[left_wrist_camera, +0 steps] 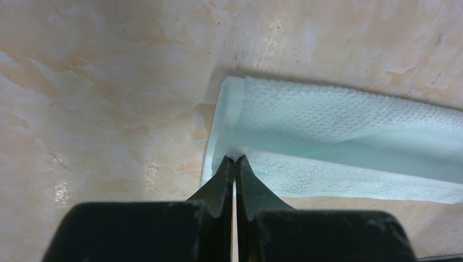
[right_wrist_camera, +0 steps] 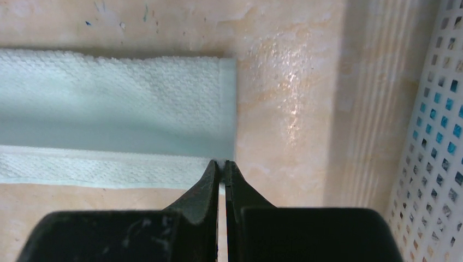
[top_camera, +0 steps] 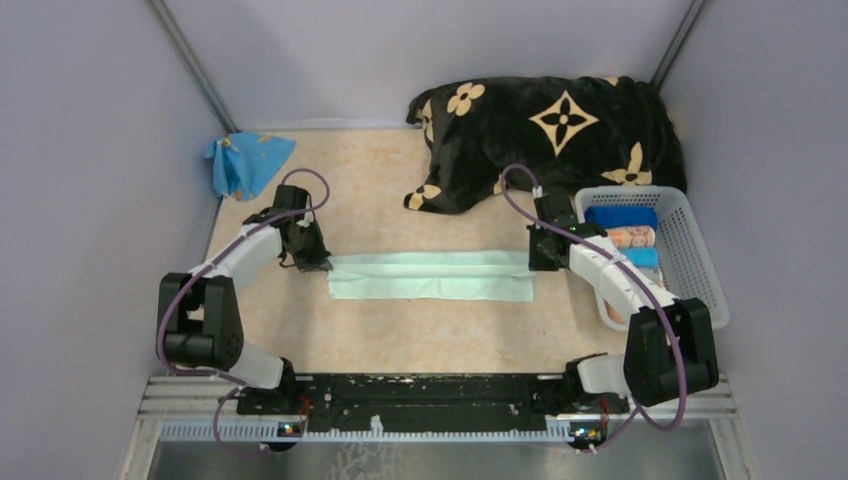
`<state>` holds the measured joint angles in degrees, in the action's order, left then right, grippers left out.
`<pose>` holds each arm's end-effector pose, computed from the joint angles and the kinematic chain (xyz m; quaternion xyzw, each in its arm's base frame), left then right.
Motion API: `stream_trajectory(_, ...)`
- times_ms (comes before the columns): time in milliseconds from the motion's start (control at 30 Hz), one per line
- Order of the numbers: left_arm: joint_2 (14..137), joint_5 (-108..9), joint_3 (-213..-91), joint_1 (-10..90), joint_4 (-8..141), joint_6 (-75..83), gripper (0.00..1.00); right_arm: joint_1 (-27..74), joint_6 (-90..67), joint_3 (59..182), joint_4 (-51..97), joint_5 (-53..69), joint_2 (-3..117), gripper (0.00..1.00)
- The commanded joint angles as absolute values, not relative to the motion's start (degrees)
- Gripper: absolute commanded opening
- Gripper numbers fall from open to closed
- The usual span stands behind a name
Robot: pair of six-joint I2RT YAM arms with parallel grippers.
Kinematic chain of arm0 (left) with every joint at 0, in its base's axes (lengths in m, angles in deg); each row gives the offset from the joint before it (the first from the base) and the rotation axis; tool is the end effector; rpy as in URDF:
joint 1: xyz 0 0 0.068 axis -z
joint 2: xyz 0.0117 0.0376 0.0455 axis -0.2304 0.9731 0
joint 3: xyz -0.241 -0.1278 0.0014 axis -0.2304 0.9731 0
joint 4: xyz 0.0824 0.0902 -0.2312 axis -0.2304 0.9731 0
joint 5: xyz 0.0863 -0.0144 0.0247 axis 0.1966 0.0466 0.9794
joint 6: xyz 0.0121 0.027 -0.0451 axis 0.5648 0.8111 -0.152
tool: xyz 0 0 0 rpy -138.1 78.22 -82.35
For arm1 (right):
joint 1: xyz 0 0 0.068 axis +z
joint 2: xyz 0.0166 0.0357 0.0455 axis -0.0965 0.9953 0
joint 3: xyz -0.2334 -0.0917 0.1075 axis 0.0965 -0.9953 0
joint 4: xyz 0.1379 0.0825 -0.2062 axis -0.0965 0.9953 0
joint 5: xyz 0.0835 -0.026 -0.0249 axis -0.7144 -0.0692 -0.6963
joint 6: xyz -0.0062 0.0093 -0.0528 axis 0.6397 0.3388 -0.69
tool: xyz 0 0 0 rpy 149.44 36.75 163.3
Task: Roll the towels
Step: Fold the towel at the center of the board.
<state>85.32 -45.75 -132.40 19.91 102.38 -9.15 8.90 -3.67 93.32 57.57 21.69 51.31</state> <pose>0.2786 -0.0350 0.1924 -0.1474 0.9680 -0.0912 0.1817 0.2443 0.0593 0.2168 0.0146 0.9679 0.0155 0.2506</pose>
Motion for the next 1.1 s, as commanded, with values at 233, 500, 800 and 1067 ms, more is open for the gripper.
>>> stream_trajectory(233,84.3,-40.7,-135.3,18.9,105.8,-7.2,0.00,8.0,0.1,94.7,62.0,25.2,48.5,0.00)
stream_trajectory(500,83.5,-43.0,-132.9,19.0,105.8,-8.3,0.01,8.0,4.1,93.8,64.2,23.7,50.2,0.00)
stream_trajectory(800,80.6,-47.6,-127.9,18.9,104.7,-13.0,0.31,7.9,5.6,91.4,62.5,20.7,50.1,0.26)
stream_trajectory(1067,66.1,-50.3,-124.3,18.9,108.1,-18.1,0.60,8.0,5.6,90.5,64.2,15.6,40.5,0.47)
